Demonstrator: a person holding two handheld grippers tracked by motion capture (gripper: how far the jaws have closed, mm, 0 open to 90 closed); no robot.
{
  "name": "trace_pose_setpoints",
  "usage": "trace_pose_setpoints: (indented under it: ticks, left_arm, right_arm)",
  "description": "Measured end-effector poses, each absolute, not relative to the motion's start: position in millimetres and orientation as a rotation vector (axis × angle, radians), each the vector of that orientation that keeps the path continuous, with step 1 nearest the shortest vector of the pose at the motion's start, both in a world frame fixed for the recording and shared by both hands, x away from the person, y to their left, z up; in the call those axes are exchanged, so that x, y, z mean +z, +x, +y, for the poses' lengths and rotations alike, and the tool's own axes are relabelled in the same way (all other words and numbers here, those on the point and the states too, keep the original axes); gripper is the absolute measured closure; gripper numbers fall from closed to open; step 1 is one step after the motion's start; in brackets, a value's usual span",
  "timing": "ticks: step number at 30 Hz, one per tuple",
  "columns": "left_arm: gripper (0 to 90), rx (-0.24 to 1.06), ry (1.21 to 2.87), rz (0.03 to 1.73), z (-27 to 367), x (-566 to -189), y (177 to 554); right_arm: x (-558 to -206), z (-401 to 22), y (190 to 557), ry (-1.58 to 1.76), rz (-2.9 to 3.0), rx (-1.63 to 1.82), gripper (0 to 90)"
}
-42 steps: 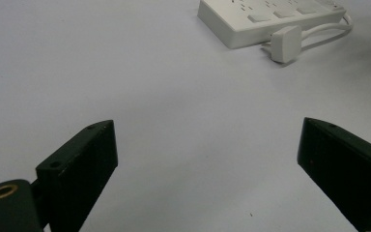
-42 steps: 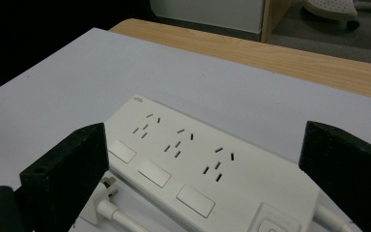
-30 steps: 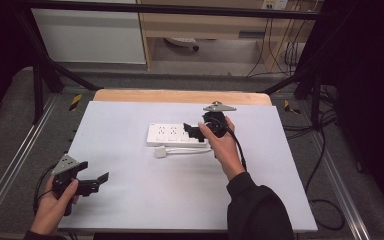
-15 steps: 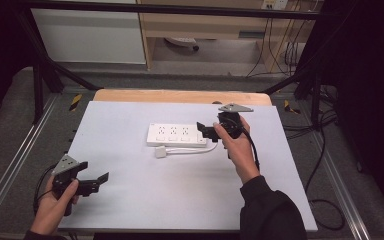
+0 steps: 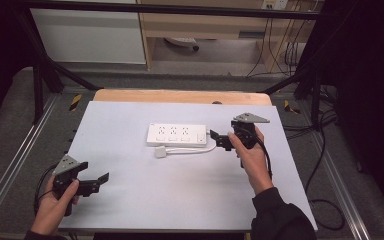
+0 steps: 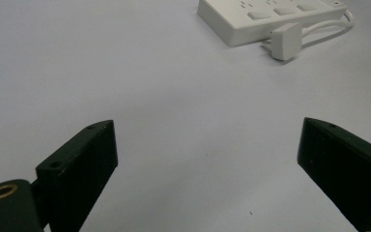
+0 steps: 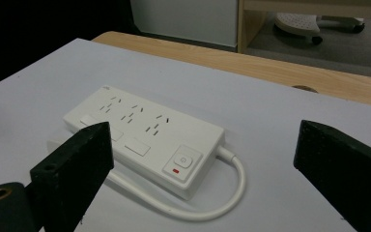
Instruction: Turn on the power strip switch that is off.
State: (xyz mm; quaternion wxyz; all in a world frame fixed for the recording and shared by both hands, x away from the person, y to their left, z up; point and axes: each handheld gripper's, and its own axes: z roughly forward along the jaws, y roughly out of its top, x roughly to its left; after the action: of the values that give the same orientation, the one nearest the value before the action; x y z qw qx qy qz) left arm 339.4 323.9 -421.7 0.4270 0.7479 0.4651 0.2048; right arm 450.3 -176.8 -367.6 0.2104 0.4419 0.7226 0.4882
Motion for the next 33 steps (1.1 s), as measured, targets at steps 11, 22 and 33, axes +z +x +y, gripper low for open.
trace_pose_setpoints:
  ticks: [11, 22, 33]
  left_arm:
    - [7.1, 0.511, 1.871, 1.164, 323.5, -422.0, 339.4]
    - [7.1, 0.515, 1.873, 1.17, 323.4, -422.4, 339.4]
    - [7.1, 0.519, 1.873, 1.164, 323.2, -422.1, 338.9]
  right_arm:
    - [-386.6, -204.4, 423.6, 1.23, 1.983, 1.341, 7.1]
    - [-408.1, -238.3, 392.2, 1.246, 1.922, 1.352, 7.2]
    - [-434.6, -253.5, 373.9, 1.299, 1.928, 1.3, 7.3]
